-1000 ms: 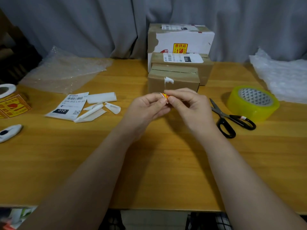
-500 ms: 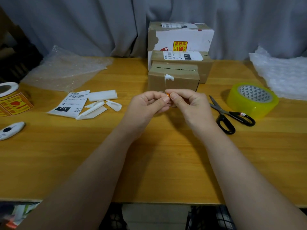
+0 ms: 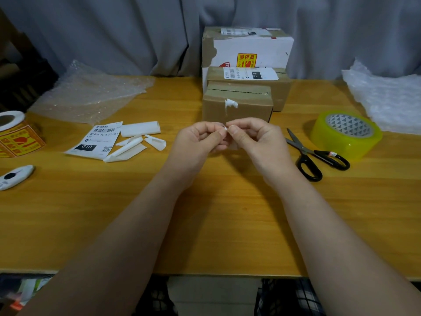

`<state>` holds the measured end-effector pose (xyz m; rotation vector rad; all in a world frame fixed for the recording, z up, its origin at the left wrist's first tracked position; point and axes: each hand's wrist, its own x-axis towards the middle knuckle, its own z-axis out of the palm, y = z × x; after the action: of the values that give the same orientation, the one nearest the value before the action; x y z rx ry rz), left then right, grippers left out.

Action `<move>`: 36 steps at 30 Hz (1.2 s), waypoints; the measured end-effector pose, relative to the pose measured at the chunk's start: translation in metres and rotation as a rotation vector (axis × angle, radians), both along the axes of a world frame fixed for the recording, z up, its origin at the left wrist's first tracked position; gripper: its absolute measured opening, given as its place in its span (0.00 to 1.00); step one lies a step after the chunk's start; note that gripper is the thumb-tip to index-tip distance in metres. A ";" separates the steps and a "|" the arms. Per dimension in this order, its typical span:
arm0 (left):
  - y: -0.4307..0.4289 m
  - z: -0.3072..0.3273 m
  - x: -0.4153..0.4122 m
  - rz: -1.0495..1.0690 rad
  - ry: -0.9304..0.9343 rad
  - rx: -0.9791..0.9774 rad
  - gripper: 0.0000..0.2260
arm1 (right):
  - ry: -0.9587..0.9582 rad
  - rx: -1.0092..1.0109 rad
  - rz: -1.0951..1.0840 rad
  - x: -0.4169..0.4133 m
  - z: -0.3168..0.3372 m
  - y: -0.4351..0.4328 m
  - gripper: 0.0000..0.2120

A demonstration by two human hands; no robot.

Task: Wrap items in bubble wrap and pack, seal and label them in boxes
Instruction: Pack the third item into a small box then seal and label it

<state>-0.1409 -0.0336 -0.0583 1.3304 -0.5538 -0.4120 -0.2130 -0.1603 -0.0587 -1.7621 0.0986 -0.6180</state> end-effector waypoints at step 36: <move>-0.001 -0.001 -0.004 -0.006 -0.168 0.141 0.04 | 0.100 0.221 0.051 -0.004 0.006 0.006 0.08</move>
<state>-0.1450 -0.0349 -0.0591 1.5087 -0.6788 -0.3510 -0.2167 -0.1542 -0.0528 -1.5758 0.1839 -0.4636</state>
